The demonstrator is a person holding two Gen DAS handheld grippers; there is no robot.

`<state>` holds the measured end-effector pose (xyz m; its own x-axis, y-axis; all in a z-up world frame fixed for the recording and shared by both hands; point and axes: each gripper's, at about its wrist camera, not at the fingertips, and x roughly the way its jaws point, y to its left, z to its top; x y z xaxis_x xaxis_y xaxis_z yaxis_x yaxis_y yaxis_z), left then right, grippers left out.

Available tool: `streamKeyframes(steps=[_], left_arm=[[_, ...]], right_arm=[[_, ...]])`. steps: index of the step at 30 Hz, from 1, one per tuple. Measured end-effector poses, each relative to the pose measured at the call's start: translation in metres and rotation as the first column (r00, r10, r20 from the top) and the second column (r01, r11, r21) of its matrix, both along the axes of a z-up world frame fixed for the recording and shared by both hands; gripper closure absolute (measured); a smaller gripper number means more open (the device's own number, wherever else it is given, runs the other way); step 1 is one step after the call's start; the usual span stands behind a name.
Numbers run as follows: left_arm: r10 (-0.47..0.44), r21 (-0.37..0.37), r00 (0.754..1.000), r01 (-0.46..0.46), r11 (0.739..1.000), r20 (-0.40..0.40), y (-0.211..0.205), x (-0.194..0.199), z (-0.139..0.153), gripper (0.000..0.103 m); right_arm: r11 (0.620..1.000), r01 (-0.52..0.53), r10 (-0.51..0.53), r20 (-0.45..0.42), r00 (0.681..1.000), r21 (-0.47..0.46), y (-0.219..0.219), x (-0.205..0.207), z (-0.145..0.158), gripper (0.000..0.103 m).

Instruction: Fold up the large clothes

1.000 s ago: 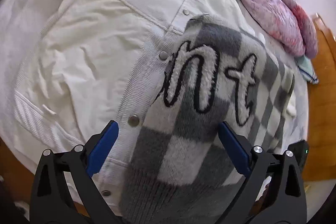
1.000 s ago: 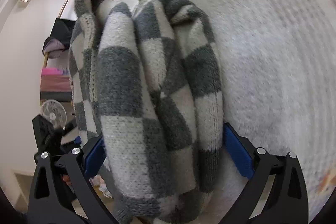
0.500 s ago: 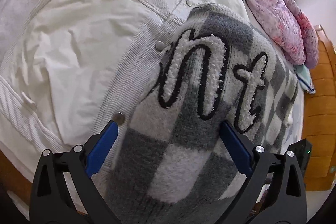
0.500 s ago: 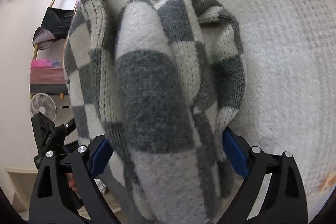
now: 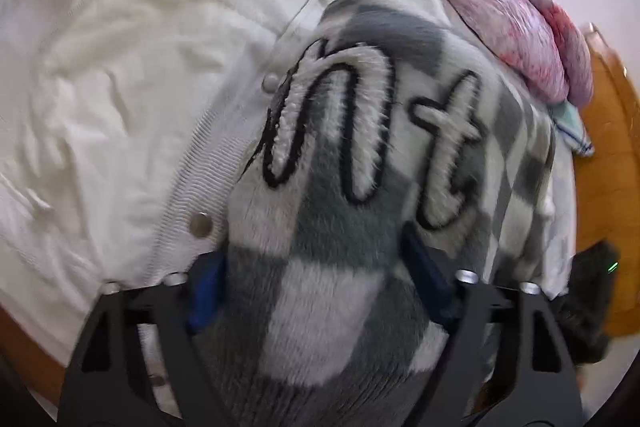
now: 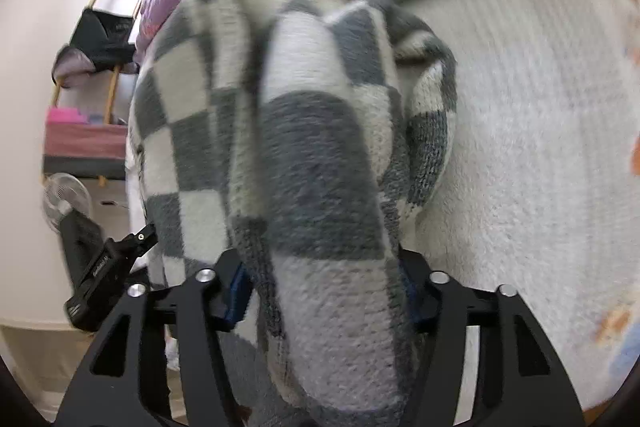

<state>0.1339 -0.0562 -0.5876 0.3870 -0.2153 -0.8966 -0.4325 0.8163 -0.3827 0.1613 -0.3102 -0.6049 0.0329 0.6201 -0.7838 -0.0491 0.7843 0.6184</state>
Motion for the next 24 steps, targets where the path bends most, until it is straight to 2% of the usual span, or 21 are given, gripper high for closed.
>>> streamKeyframes(steps=[2,5,7,9,11,14,18,22,23,24], left_arm=[[0.022,-0.014,0.999,-0.022,1.000,0.023,0.003,-0.006,0.011,0.043],[0.002,-0.023,0.999,-0.001,1.000,0.043,0.003,-0.008,0.025,0.046],[-0.003,-0.030,0.997,0.005,1.000,0.073,0.005,-0.011,0.037,0.049],[0.004,-0.035,0.994,0.000,0.999,0.106,0.013,-0.015,0.051,0.059],[0.005,-0.063,0.994,0.002,0.998,0.109,0.027,-0.017,0.057,0.059],[-0.036,-0.012,0.994,0.038,0.999,0.107,0.043,-0.019,0.062,0.060],[-0.006,-0.043,0.991,0.012,0.999,0.132,0.078,-0.032,0.068,0.062],[0.029,-0.016,0.987,-0.026,1.000,0.161,0.130,-0.047,0.083,0.062],[0.054,-0.009,0.984,-0.053,0.999,0.168,0.156,-0.054,0.088,0.062],[0.064,0.001,0.983,-0.065,0.998,0.172,0.169,-0.059,0.090,0.062]], right_arm=[[1.000,-0.014,0.014,0.033,0.999,-0.008,0.007,-0.002,0.019,0.053],[0.997,-0.071,0.073,0.111,0.991,-0.021,0.032,-0.007,0.058,0.054],[0.996,-0.086,0.088,0.136,0.987,-0.019,0.046,-0.009,0.071,0.054],[0.995,-0.097,0.100,0.166,0.981,-0.026,0.064,-0.008,0.088,0.055],[0.994,-0.111,0.112,0.186,0.976,-0.016,0.082,-0.009,0.099,0.055],[0.990,-0.142,0.144,0.221,0.965,-0.023,0.109,-0.013,0.107,0.055],[0.987,-0.161,0.158,0.235,0.959,-0.005,0.148,-0.015,0.111,0.055],[0.977,-0.209,0.196,0.244,0.950,0.032,0.203,-0.005,0.120,0.055],[0.974,-0.223,0.205,0.250,0.946,0.046,0.218,-0.001,0.121,0.056],[0.967,-0.244,0.218,0.254,0.942,0.074,0.245,0.003,0.122,0.056]])
